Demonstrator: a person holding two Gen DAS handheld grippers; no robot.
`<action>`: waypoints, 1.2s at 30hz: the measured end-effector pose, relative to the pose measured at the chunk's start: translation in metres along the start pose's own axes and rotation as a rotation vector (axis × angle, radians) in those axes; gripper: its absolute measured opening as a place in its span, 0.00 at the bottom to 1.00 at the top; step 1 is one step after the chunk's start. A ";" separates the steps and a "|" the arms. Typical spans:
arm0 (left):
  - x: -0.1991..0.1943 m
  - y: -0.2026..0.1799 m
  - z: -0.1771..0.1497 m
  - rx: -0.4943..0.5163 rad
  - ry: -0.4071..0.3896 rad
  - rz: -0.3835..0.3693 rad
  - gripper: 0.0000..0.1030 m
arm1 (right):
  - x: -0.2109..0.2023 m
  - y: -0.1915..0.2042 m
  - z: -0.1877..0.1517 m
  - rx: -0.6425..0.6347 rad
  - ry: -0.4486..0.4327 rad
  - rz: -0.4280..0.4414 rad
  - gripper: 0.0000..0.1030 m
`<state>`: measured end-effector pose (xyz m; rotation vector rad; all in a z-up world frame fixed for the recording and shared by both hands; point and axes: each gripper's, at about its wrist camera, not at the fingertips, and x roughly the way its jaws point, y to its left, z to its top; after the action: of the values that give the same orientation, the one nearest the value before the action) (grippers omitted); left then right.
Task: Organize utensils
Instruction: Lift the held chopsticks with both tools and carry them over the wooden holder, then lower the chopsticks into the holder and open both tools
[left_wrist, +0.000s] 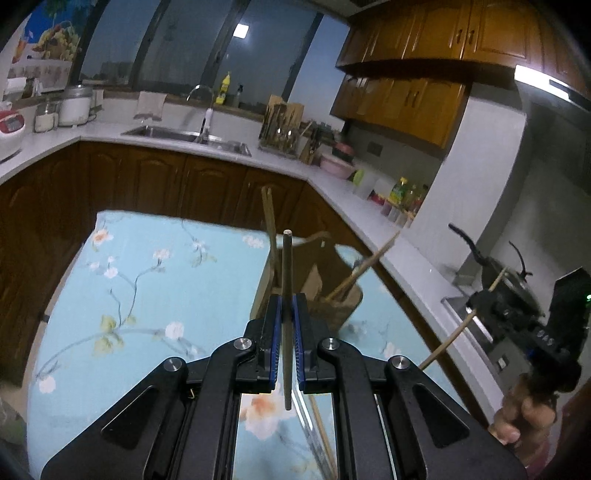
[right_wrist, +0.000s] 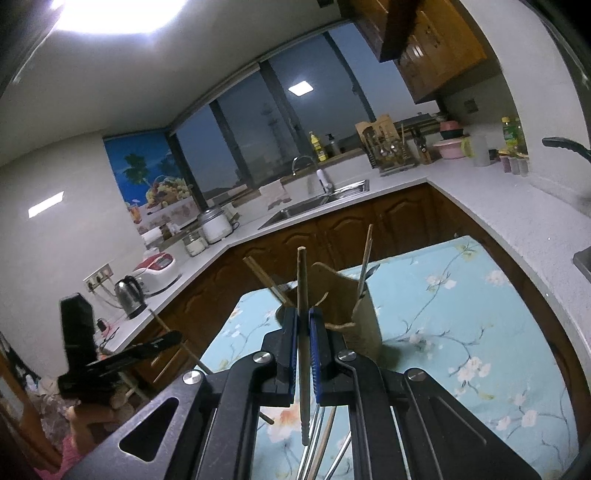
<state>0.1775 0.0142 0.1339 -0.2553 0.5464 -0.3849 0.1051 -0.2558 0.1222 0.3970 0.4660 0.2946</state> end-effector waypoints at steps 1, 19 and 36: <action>0.001 -0.001 0.007 0.001 -0.019 -0.003 0.05 | 0.003 -0.001 0.003 -0.001 -0.009 -0.004 0.06; 0.072 0.007 0.089 -0.070 -0.216 0.008 0.05 | 0.076 -0.001 0.061 -0.070 -0.235 -0.146 0.06; 0.140 0.020 0.024 -0.062 -0.055 0.068 0.07 | 0.142 -0.039 0.005 0.014 -0.025 -0.162 0.06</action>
<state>0.3059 -0.0231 0.0835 -0.3051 0.5118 -0.2940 0.2359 -0.2403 0.0565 0.3737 0.4733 0.1293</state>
